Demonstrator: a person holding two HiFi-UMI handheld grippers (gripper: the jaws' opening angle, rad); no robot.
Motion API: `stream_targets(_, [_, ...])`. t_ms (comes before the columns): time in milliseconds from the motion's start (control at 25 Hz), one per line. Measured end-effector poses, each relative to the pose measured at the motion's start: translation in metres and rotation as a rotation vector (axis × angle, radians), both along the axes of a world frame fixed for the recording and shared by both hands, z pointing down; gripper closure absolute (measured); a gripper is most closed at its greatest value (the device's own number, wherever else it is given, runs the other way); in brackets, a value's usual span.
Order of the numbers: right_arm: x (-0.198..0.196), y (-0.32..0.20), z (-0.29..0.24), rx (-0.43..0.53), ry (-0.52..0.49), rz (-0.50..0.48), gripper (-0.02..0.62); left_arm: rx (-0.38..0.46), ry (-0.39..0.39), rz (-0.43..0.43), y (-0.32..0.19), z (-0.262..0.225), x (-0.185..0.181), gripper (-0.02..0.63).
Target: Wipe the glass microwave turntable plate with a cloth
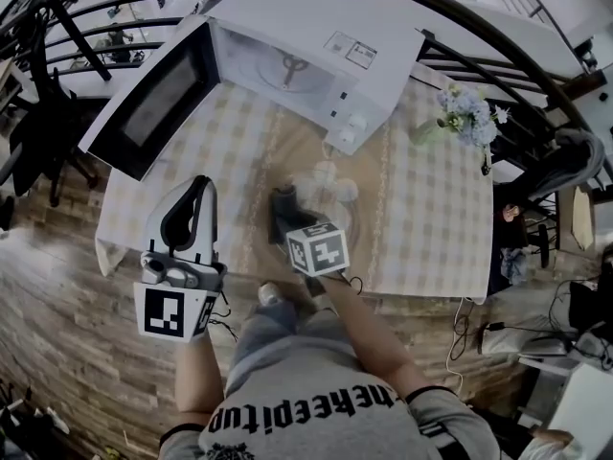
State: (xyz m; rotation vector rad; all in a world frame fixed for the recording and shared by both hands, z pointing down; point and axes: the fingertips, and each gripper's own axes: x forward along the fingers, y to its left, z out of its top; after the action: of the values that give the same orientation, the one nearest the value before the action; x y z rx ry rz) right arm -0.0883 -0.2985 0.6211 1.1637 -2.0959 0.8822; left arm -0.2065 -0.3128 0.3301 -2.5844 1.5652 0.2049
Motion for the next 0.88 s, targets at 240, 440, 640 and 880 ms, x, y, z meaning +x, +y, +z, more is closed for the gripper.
stream_targets(240, [-0.057,0.028,0.018,-0.031,0.027,-0.173,0.482,-0.004,-0.005,-0.016,0.002,0.001,-0.003,0.588])
stream_targets(440, [-0.043,0.022,0.023,-0.034,0.013,-0.140,0.482,0.000,-0.006,-0.037,0.005,-0.002,-0.011,0.588])
stream_targets(640, [0.001,0.006,0.023,-0.025,0.025,-0.032,0.482,0.005,-0.001,-0.040,0.006,-0.004,-0.012,0.588])
stream_targets(880, [0.059,-0.008,0.024,-0.023,0.023,0.105,0.482,0.007,0.002,-0.017,0.007,-0.005,-0.001,0.588])
